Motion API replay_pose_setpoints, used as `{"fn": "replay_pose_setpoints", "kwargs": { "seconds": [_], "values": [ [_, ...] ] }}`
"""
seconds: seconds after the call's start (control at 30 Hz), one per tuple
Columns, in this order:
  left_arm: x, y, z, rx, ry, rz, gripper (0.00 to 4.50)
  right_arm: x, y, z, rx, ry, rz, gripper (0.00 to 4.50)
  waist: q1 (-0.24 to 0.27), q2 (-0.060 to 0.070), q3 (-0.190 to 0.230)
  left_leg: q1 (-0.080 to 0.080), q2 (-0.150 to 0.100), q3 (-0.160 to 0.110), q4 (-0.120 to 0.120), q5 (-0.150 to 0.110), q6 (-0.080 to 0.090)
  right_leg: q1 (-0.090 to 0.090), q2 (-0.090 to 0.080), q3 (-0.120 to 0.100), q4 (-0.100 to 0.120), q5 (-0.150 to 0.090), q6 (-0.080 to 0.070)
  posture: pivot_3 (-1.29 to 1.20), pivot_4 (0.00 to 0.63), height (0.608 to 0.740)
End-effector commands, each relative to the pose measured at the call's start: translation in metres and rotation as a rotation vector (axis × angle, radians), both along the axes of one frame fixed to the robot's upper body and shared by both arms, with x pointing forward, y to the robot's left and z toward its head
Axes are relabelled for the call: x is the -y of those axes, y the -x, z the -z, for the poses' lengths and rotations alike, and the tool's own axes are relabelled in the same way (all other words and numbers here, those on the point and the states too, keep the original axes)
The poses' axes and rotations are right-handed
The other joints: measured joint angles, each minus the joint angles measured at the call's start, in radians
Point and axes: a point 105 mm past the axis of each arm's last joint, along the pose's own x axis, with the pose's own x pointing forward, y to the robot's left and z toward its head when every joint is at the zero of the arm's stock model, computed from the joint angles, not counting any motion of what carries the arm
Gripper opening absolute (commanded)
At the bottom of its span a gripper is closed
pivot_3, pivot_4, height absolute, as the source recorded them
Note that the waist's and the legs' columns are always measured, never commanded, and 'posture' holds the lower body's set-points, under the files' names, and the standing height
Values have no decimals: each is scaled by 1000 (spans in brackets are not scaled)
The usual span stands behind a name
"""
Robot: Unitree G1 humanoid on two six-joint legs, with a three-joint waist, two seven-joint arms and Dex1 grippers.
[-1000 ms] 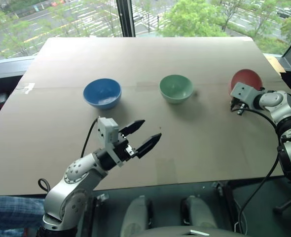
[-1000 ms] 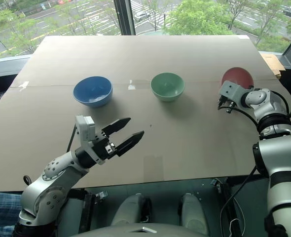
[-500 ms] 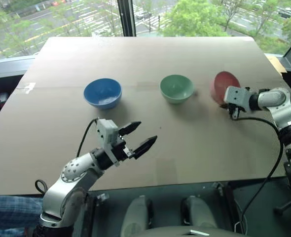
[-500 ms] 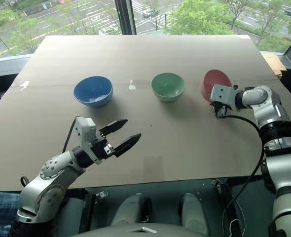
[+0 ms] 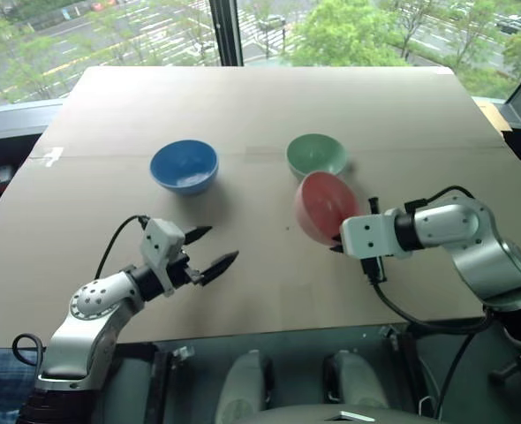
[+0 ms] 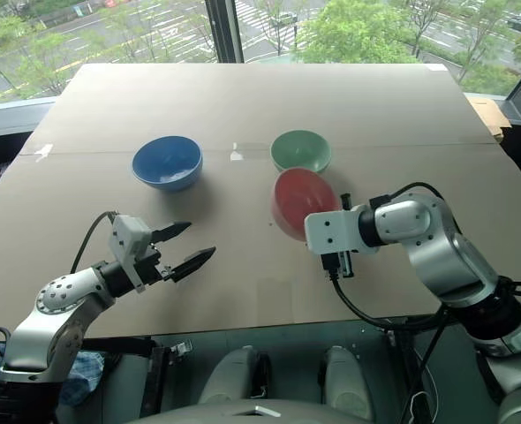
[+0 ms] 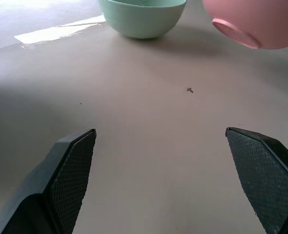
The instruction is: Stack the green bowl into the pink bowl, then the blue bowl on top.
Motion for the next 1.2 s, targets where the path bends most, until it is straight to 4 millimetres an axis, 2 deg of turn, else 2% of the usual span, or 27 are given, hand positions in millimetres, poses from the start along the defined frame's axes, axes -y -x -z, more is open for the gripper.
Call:
{"fn": "replay_pose_setpoints", "kwargs": {
  "seconds": [0.03, 0.17, 0.23, 0.27, 0.33, 0.43, 0.5, 0.57, 0.67, 0.8, 1.0, 1.1, 1.2],
  "values": [
    [-4, 0, -10, 48, -22, 8, 4500, -12, 7, -6, 55, 12, -30, 34, 3, 0, 0, 0, 0, -1, 0, 0, 0, 0, 0, -1, 0, 0, 0, 0, 150, 740],
    [-5, 2, -10, 41, -23, 17, 4500, -18, 11, -1, 58, 44, -39, 34, 4, -1, 0, -1, 0, -2, 0, 0, 0, 0, -1, -2, 0, 0, 0, 0, 150, 740],
    [-6, 3, -9, 35, -23, 12, 4500, -21, 10, -1, 67, 50, -36, 745, 3, -1, 0, -1, 0, -2, 0, 0, 0, 0, -1, -2, 0, 0, 0, 0, 150, 740],
    [-7, 3, -9, 33, -22, 5, 4500, -22, 10, -2, 70, 50, -36, 933, 2, -1, 0, -1, -1, -2, 0, 0, 0, 0, -1, -2, 0, 0, 0, 0, 150, 740],
    [-7, 3, -9, 33, -19, 1, 4500, -24, 10, -2, 66, 50, -34, 1949, 1, -1, 0, -1, 0, -2, 0, 0, 0, 0, -1, -2, 0, 0, 0, 0, 150, 740],
    [-7, 3, -9, 33, -17, 3, 4500, -25, 10, -2, 63, 48, -29, 3006, 2, -1, 0, -1, 0, -3, 0, 0, 0, 0, 0, -3, 0, 0, 0, 0, 150, 740],
    [-5, 3, -10, 34, -12, 9, 4500, -24, 8, -4, 66, 43, -17, 3903, 1, -1, 0, -1, 0, -2, 0, 0, 0, 0, -1, -3, 0, 0, 0, 0, 150, 740],
    [-3, 3, -12, 37, 10, 13, 4500, -20, 6, -7, 58, 40, 2, 4469, 2, -1, 0, -1, -1, -2, 0, 0, 0, 0, -1, -3, 0, 0, 0, 0, 150, 740],
    [0, 4, -16, 40, 46, 24, 4500, -13, 2, -15, 40, 23, 46, 4469, 2, -1, 0, -1, 0, -3, 0, 0, 0, 0, -1, -3, 0, 0, 0, 0, 150, 740],
    [8, 7, -25, 48, 154, 46, 4500, 9, -7, -35, -7, 0, 116, 4469, 2, -2, 0, -1, -1, -3, 1, 0, 0, 0, -1, -3, 0, 0, 0, 0, 150, 740],
    [18, 5, -33, 51, 249, 36, 4500, 38, -51, -71, 61, -64, 262, 4469, -1, -2, 0, -1, -1, -3, 1, 0, 0, 1, -2, -3, 0, 0, 0, 0, 150, 740],
    [19, 2, -36, 55, 281, 7, 4500, 44, -78, -91, 124, -131, 330, 4469, -2, -2, 0, -1, -1, -3, 1, 0, 0, 1, -1, -3, 0, 0, 0, 0, 150, 740],
    [19, -1, -37, 62, 301, -25, 4500, 44, -106, -95, 152, -179, 386, 4469, -3, -2, 0, -1, -1, -2, 0, 0, 0, 1, -1, -2, 0, 0, 0, 0, 150, 740]
  ]
}}
